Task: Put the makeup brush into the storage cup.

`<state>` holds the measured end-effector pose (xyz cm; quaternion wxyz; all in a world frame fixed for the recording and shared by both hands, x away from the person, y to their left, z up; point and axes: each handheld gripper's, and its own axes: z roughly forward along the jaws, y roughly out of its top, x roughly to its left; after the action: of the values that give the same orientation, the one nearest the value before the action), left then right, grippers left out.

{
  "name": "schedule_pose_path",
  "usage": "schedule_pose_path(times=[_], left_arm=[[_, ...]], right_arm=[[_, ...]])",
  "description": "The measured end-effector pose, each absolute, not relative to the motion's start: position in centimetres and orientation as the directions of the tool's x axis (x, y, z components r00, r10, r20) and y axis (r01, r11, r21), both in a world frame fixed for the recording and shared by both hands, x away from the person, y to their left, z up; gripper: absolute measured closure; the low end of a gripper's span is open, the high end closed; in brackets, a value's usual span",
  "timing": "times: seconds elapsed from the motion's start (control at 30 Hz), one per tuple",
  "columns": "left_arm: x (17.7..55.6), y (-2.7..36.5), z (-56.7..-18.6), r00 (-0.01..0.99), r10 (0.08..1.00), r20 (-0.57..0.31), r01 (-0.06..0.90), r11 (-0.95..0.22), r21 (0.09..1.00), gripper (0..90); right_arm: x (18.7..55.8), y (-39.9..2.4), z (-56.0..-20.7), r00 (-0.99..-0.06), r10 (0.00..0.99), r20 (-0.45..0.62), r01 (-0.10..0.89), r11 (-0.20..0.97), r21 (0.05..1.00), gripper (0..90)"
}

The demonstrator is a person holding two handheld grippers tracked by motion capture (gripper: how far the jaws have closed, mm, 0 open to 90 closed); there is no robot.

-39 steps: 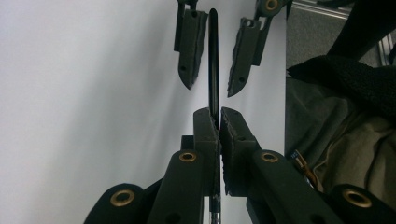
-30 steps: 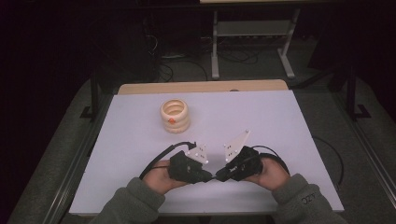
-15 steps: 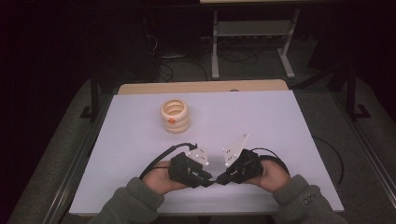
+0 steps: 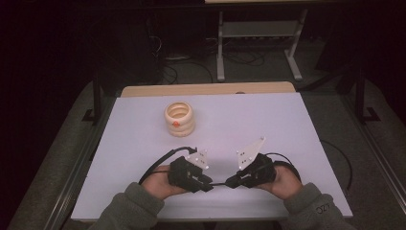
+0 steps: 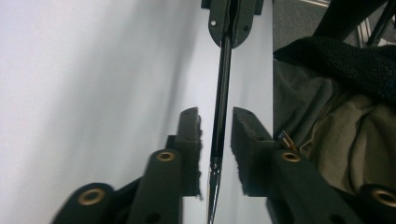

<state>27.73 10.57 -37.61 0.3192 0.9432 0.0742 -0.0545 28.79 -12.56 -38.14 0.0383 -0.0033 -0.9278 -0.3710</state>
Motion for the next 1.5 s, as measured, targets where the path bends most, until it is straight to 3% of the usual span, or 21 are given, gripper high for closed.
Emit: schedule_pose_path(times=[0.1,0.37,0.57,1.1,1.5], left_arm=[[27.7,10.6,-37.6,0.985,0.081,-0.15,0.155,-0.792,0.591,83.8],[27.2,10.0,-38.0,0.989,0.042,-0.139,0.112,-0.831,0.544,85.5],[27.0,9.7,-37.9,0.992,0.031,-0.123,0.092,-0.843,0.53,85.6],[27.2,10.2,-38.1,0.988,0.04,-0.147,0.115,-0.83,0.545,84.4],[27.8,12.0,-36.8,0.982,0.112,-0.15,0.181,-0.767,0.616,70.7]], right_arm=[[28.7,-12.6,-38.1,-0.997,-0.028,0.077,0.033,0.72,0.693,84.4],[28.7,-11.4,-38.6,-0.994,-0.042,0.102,0.036,0.756,0.654,76.2],[28.4,-10.0,-38.7,-0.992,-0.09,0.089,-0.016,0.79,0.613,83.0],[28.0,-10.1,-39.4,-0.994,-0.053,0.099,0.018,0.79,0.612,84.5],[28.2,-11.4,-40.1,-0.994,0.001,0.113,0.07,0.794,0.604,84.6]])
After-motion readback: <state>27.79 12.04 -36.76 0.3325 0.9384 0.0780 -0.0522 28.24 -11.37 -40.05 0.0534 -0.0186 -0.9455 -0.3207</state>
